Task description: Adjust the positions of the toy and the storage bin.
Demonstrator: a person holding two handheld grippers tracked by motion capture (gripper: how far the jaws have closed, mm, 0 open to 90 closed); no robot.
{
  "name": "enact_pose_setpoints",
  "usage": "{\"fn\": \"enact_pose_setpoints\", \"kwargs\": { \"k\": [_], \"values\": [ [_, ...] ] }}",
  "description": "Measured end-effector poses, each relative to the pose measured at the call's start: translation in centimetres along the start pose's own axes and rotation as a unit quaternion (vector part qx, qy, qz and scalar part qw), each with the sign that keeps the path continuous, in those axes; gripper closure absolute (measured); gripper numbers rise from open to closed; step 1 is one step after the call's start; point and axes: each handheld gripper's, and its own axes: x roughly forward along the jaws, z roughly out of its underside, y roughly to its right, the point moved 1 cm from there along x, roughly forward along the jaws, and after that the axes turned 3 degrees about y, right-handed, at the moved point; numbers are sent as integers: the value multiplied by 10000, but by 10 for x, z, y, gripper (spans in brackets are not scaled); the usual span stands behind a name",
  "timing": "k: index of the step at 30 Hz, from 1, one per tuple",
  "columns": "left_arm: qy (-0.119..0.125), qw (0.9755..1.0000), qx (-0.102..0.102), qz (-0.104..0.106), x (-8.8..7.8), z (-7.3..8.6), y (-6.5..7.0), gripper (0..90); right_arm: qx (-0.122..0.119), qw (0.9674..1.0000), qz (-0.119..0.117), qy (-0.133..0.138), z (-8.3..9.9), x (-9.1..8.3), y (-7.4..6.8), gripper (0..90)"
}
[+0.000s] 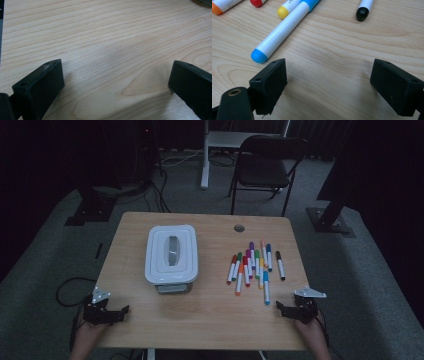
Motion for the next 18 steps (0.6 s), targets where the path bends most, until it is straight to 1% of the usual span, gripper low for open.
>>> {"fn": "enact_pose_setpoints", "kwargs": {
  "k": [2, 4, 6, 10, 12, 13, 15, 16, 18],
  "values": [
    [3, 10000, 6, 8, 0, 0, 0, 6, 56, 10000, -71, 34, 0, -1, 1, 143],
    [4, 10000, 11, 11, 0, 0, 0, 6, 23, 10000, -57, 23, 1, -2, 1, 149],
    [12, 10000, 27, 26, -1, 1, 0, 6, -115, 9999, 52, -15, 1, -1, -3, 157],
    [14, 10000, 15, 19, -2, 2, 1, 6, -98, 9999, 32, -12, 2, -2, -3, 154],
    [12, 10000, 11, 12, -2, 2, 1, 5, -26, 10000, -27, -14, 2, -3, -1, 133],
    [11, 10000, 11, 14, -2, 2, 1, 5, 22, 10000, -21, 1, 3, -4, -1, 133],
    [-28, 10000, 30, 17, -2, 1, 0, 5, 112, 9999, 27, 25, 4, -5, 0, 136],
    [-88, 10000, 32, 34, -2, 0, 0, 6, 119, 9999, 40, 25, 5, -6, -1, 136],
    [-103, 9999, 69, 63, -1, -2, 1, 6, 122, 9999, 88, 10, 5, -7, -2, 136]
  ]
}}
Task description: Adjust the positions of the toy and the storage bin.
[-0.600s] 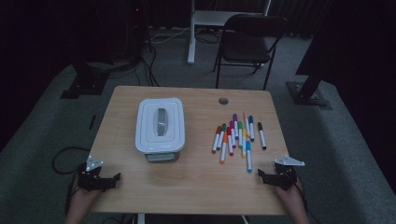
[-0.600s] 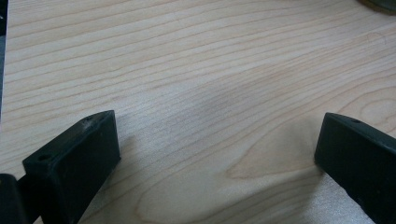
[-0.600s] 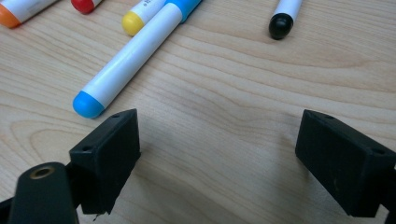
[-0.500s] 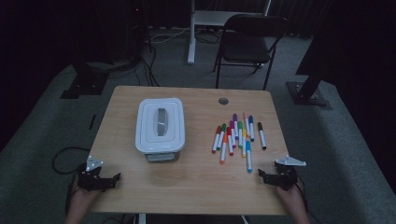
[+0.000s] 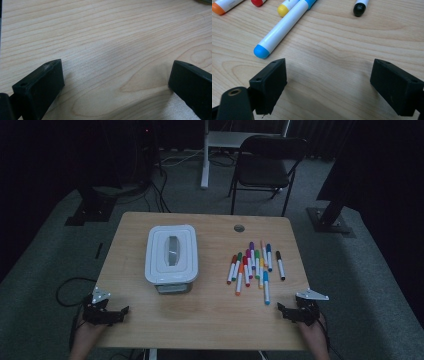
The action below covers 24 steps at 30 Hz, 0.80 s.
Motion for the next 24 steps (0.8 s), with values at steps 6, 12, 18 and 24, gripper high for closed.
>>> {"fn": "enact_pose_setpoints", "kwargs": {
  "k": [6, 12, 18, 24],
  "values": [
    [161, 9996, 158, -156, 5, -4, 4, 6, 267, 9996, 73, 17, 0, -3, -4, 135],
    [160, 9998, 118, -97, 9, -13, 1, 6, 291, 9992, -24, 266, -17, -8, -7, 136],
    [255, 9997, 47, 28, 12, -23, -1, 6, 185, 9976, -351, 571, -54, 2, -25, 136],
    [347, 9991, 32, 235, 19, -34, -1, 6, -115, 9966, -546, 610, -86, 23, -49, 136]
  ]
}}
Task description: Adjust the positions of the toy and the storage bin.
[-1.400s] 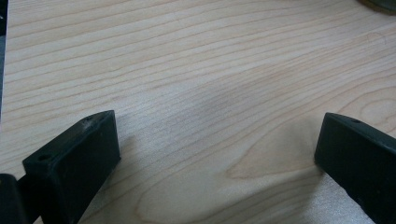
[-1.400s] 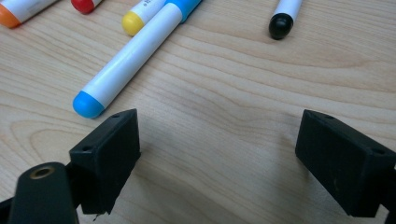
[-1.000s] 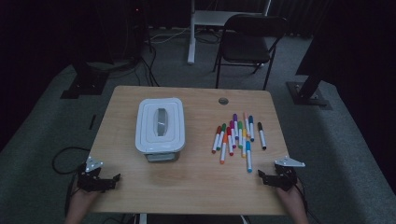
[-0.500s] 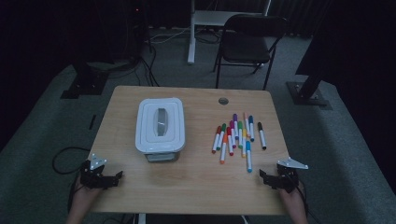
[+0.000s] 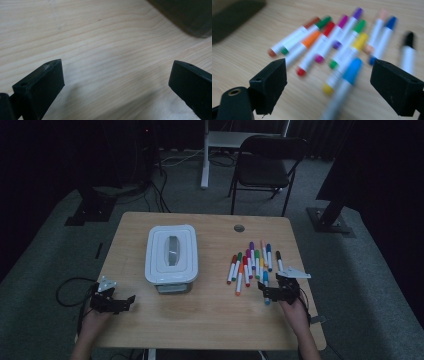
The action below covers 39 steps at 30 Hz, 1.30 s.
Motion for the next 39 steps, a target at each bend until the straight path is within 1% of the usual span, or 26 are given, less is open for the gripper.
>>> {"fn": "enact_pose_setpoints", "kwargs": {
  "k": [1, 3, 5, 6, 9, 12, 14, 15, 16, 17, 19, 21, 22, 24, 27, 31, 33, 34, 35, 37, 39],
  "values": [
    [-34, 10000, 1, 12, 1, -2, 0, 6, -9, 10000, -99, 0, -4, 5, -4, 136],
    [-1, 10000, 2, 60, 3, -6, 0, 7, -95, 9998, -193, -11, -10, 15, -12, 136],
    [4, 9999, -4, 112, 5, -10, -1, 7, -275, 9992, -300, -44, -17, 25, -20, 136],
    [11, 9999, -20, 129, 6, -12, -2, 7, -314, 9989, -330, -61, -19, 28, -22, 136],
    [-28, 9999, -33, 97, 11, -19, -5, 8, -332, 9985, -434, -76, -28, 41, -33, 137],
    [-35, 9999, -81, 81, 17, -24, -8, 7, -429, 9976, -539, -63, -36, 53, -42, 137],
    [41, 9999, -114, 91, 22, -29, -10, 7, -467, 9970, -610, -126, -42, 63, -48, 137],
    [41, 9999, -114, 91, 22, -29, -10, 7, -543, 9966, -600, -166, -45, 70, -51, 141],
    [98, 9998, -118, 98, 23, -31, -10, 7, -543, 9966, -600, -166, -45, 70, -51, 141],
    [156, 9997, -117, 113, 27, -35, -12, 7, -617, 9960, -614, -214, -50, 80, -57, 142],
    [145, 9998, -96, 116, 32, -39, -13, 7, -639, 9954, -668, -260, -55, 88, -61, 141],
    [144, 9998, -100, 133, 38, -43, -15, 7, -687, 9950, -663, -287, -60, 99, -66, 142],
    [144, 9998, -100, 133, 38, -43, -15, 7, -685, 9949, -672, -308, -63, 102, -68, 142],
    [203, 9995, -123, 186, 45, -49, -18, 7, -696, 9946, -708, -303, -69, 111, -72, 141],
    [278, 9990, -247, 252, 52, -53, -21, 7, -725, 9943, -695, -363, -76, 127, -75, 141],
    [256, 9993, -208, 187, 61, -58, -24, 7, -659, 9941, -651, -567, -82, 147, -79, 142],
    [267, 9991, -249, 199, 65, -61, -26, 7, -722, 9933, -605, -664, -85, 156, -82, 141],
    [267, 9991, -249, 199, 65, -61, -26, 7, -722, 9933, -605, -664, -85, 156, -82, 141],
    [269, 9991, -265, 195, 69, -64, -27, 7, -760, 9929, -602, -681, -86, 159, -84, 141],
    [266, 9990, -305, 184, 73, -67, -28, 7, -701, 9931, -635, -692, -92, 168, -88, 141],
    [269, 9988, -342, 241, 77, -70, -28, 7, -644, 9933, -650, -701, -96, 175, -89, 141]
  ]
}}
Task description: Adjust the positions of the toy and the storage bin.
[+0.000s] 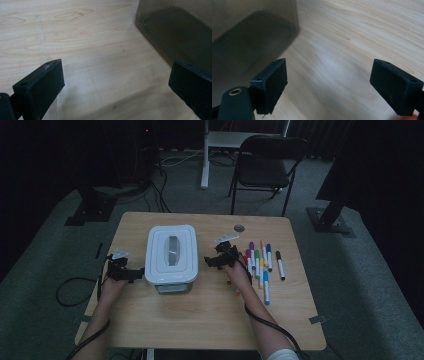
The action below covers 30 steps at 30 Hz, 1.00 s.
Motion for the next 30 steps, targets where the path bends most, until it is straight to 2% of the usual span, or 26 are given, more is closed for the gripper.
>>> {"fn": "enact_pose_setpoints", "kwargs": {
  "k": [7, 9, 12, 16, 17, 19, 21, 23, 25, 27, 30],
  "values": [
    [-19, 9999, 33, 124, 11, -12, 4, 7, 105, 9999, -35, -11, -16, 20, -2, 151],
    [0, 9998, -4, 215, 11, -16, 5, 7, 206, 9997, -133, 29, -19, 26, -2, 150],
    [-3, 9998, 73, 170, 14, -21, 9, 7, 354, 9990, -263, 38, -22, 32, -4, 150],
    [2, 9998, -66, 175, 14, -25, 9, 10, 334, 9988, -349, 47, -25, 38, -9, 153],
    [-19, 9998, -76, 176, 13, -25, 10, 11, 331, 9990, -308, 36, -25, 38, -10, 154],
    [-70, 9999, -11, 132, 11, -25, 13, 27, 325, 9988, -358, 85, -24, 38, -10, 162],
    [-96, 9998, 197, 28, 8, -26, 17, 28, 324, 9985, -448, 66, -23, 37, -11, 166],
    [-159, 9995, 270, -18, 5, -25, 21, 28, 257, 9981, -563, 28, -22, 36, -11, 166],
    [-191, 9993, 325, 35, 2, -23, 26, 28, 204, 9978, -637, -12, -21, 35, -11, 167],
    [-216, 9992, 297, 125, -1, -19, 31, 28, 157, 9974, -694, -75, -19, 32, -11, 171],
    [-241, 9987, 428, 123, -7, -15, 40, 28, 53, 9966, -810, -136, -16, 28, -12, 189]
  ]
}}
